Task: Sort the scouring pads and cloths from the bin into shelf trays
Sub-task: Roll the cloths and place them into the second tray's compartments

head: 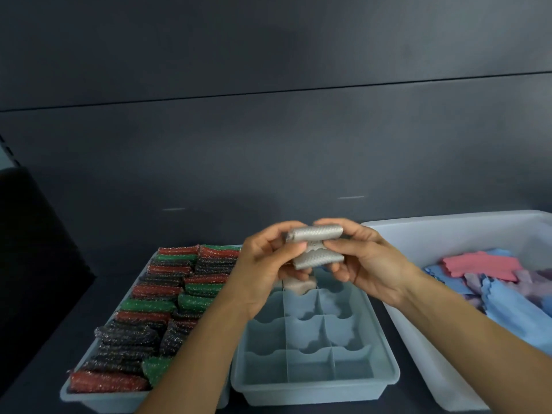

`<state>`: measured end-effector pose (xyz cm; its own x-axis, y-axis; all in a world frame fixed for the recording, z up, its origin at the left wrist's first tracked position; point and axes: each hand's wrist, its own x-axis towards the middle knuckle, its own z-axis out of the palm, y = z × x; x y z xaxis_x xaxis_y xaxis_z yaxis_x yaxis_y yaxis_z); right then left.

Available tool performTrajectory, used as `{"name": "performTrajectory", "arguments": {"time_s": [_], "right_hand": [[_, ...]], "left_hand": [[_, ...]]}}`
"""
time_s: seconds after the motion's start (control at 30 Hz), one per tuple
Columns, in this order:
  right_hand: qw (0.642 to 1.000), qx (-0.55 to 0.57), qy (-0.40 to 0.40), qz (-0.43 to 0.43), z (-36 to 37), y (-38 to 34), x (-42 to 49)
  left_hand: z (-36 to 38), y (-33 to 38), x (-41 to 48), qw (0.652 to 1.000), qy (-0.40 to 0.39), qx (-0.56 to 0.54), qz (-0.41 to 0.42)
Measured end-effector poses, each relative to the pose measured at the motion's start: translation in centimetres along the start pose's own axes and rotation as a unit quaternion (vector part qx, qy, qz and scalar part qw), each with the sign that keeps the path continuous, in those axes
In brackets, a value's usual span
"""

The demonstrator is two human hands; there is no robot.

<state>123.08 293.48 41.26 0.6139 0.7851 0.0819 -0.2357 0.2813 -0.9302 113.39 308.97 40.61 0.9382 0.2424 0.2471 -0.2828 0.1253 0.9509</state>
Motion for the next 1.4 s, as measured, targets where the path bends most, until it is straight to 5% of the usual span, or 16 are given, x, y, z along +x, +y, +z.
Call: {"name": "performTrajectory", "arguments": {"time_s": [0.13, 0.23, 0.37, 0.7, 0.83, 1.03, 1.17, 1.27, 1.33, 1.4], "right_hand": [[1.000, -0.022, -0.007, 0.001, -0.6, -0.1, 0.5], [0.993, -0.119, 0.000, -0.006, -1.4, -0.2, 1.2], [0.913, -0.397, 0.039, -0.083, -2.8, -0.3, 2.5], [0.754, -0.656, 0.011, 0.020, -6.4, 1.7, 3.9], [0.740, -0.671, 0.040, -0.012, -7.4, 1.3, 3.8], [0.603, -0.798, -0.002, -0.022, -9.1, 1.7, 3.8], [0.622, -0.782, -0.005, -0.039, -9.1, 1.8, 3.6], [0.733, -0.671, 0.068, -0.087, -9.5, 0.3, 2.9], [0.782, -0.603, 0.129, -0.089, -11.0, -1.2, 2.0], [0.777, -0.605, 0.157, -0.071, -13.3, -2.5, 0.5]], "left_hand": [[-0.9, -0.5, 1.1, 0.988, -0.028, -0.116, -0.095], [-1.3, -1.0, 2.4, 0.987, -0.052, -0.090, -0.119], [-1.4, -2.4, 4.7, 0.989, -0.080, 0.093, -0.085], [-0.5, -8.7, 8.6, 0.917, -0.138, 0.362, -0.090], [0.0, -10.3, 8.5, 0.852, -0.152, 0.497, -0.064], [1.4, -11.2, 8.2, 0.758, -0.147, 0.636, 0.002], [2.3, -11.6, 8.7, 0.690, -0.165, 0.704, 0.011], [3.0, -11.3, 9.1, 0.648, -0.190, 0.737, -0.022], [3.2, -10.6, 9.1, 0.640, -0.225, 0.733, -0.052], [3.3, -10.0, 9.0, 0.664, -0.260, 0.693, -0.106]]}}
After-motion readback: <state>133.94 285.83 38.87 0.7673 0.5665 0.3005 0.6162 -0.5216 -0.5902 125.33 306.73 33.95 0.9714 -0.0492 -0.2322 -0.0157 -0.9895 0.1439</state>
